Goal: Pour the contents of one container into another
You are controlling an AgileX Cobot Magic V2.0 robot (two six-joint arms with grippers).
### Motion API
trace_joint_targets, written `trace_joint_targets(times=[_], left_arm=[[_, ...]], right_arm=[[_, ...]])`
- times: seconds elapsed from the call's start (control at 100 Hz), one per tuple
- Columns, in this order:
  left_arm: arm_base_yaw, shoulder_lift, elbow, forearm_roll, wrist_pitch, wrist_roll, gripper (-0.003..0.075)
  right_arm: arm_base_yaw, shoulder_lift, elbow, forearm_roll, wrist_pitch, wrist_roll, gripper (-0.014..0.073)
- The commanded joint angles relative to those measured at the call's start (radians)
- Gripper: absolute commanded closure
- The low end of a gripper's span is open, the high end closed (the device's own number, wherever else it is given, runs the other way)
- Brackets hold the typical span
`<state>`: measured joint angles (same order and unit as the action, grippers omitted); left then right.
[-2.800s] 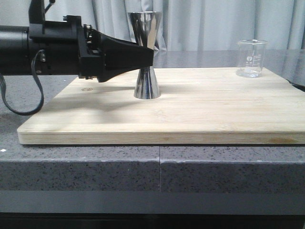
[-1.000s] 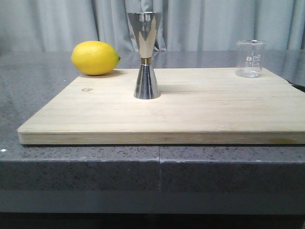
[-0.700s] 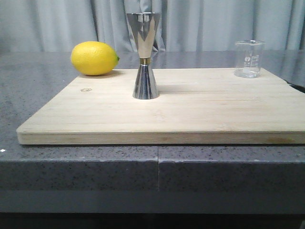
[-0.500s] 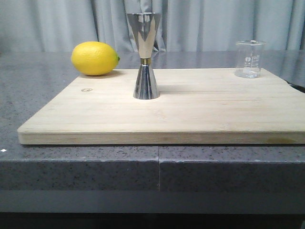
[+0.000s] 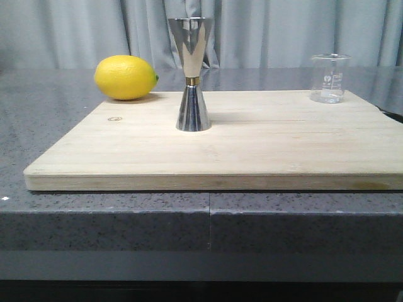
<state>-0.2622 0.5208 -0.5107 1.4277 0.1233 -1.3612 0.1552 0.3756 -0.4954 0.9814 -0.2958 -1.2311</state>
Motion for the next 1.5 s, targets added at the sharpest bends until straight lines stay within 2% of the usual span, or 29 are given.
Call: trace_joint_targets(times=[0.0, 0.23, 0.46, 0.6, 0.8, 0.9, 1.25, 1.49], left_arm=[[-0.008, -0.019, 0.022, -0.028, -0.003, 0.000, 0.0356], [-0.008, -0.064, 0.140, -0.030, -0.058, 0.000, 0.0356], [-0.008, -0.082, 0.154, -0.030, -0.067, 0.000, 0.0362], [-0.008, -0.082, 0.154, -0.030, -0.032, 0.000, 0.0477], [-0.008, -0.082, 0.154, -0.024, -0.029, 0.000, 0.0742], [-0.008, -0.082, 0.154, -0.018, -0.029, 0.000, 0.0741], [-0.008, -0.082, 0.154, -0.018, -0.029, 0.000, 0.0741], [-0.008, -0.082, 0.154, -0.018, -0.029, 0.000, 0.0741]], right_arm=[[-0.006, -0.049, 0.044, 0.013, -0.007, -0.020, 0.0088], [-0.006, -0.125, 0.195, 0.013, 0.059, -0.020, 0.0088], [-0.006, -0.127, 0.212, 0.013, -0.058, -0.020, 0.0144], [-0.006, -0.127, 0.212, 0.013, -0.067, -0.020, 0.0282], [-0.006, -0.127, 0.212, 0.013, -0.067, -0.020, 0.0568], [-0.006, -0.127, 0.212, 0.015, -0.067, -0.020, 0.0664], [-0.006, -0.127, 0.212, 0.018, -0.067, -0.020, 0.0662], [-0.006, -0.127, 0.212, 0.043, -0.017, -0.020, 0.0662]])
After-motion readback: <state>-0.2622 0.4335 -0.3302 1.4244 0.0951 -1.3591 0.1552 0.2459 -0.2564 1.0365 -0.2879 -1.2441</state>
